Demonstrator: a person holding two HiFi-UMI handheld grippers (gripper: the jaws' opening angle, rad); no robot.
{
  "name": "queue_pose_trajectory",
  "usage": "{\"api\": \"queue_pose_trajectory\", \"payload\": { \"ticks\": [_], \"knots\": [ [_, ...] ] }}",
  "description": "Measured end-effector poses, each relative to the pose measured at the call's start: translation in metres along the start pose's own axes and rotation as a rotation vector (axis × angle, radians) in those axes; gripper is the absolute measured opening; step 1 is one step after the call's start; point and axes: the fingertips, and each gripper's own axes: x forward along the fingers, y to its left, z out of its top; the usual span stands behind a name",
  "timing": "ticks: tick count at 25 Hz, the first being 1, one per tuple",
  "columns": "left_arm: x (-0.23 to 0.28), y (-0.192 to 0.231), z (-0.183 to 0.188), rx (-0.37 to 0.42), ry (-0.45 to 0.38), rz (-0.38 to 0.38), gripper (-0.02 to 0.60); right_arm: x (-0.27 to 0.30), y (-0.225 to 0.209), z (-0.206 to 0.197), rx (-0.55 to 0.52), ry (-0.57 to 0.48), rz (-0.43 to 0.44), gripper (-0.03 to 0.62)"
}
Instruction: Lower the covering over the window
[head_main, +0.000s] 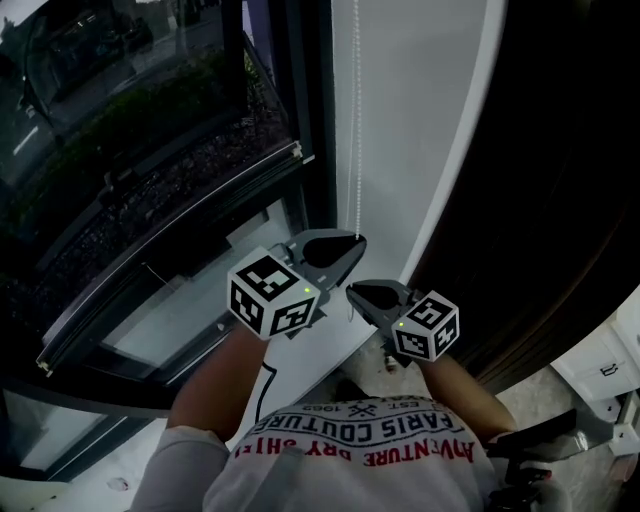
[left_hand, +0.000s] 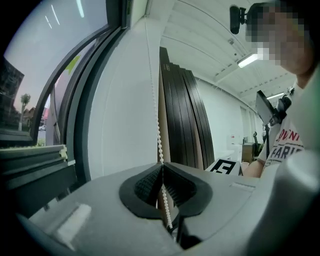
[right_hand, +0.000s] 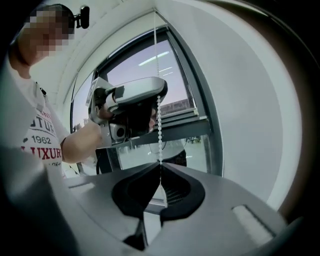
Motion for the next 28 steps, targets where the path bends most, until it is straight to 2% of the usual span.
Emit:
{"api": "queue_pose_trajectory", "payload": {
  "ticks": [4,8,11,15,21,25,28],
  "knots": [
    [0.007,0.001,-0.031,-0.009,0.042,0.018,0.009,0.004,-0.004,-0.030,0.046,0.047,-0.002,0.011],
    [0.007,0.008,-0.058,0.019,0.073,0.093,0.009,0.008,-0.006,-0.054,0.068,0.097,-0.010,0.011],
    [0.007,0.005,-0.078,-0.021,0.090,0.093,0.009,0.011,-0.003,-0.074,0.091,0.141,-0.011,0.011],
    [0.004,0.000,-0.095,-0.010,0.100,0.116,0.009,0.010,0.001,-0.090,0.096,0.181,-0.020,0.012],
    [-0.005,-0.009,-0.094,-0.006,0.087,0.123,0.009,0.005,0.008,-0.088,0.071,0.177,-0.022,0.012],
    [-0.011,-0.016,-0.095,0.002,0.095,0.121,0.009,-0.007,0.008,-0.069,0.053,0.144,-0.036,0.072],
    [-0.017,-0.018,-0.095,0.002,0.093,0.128,0.009,-0.020,0.002,-0.044,0.013,0.107,-0.068,0.089]
  ]
}}
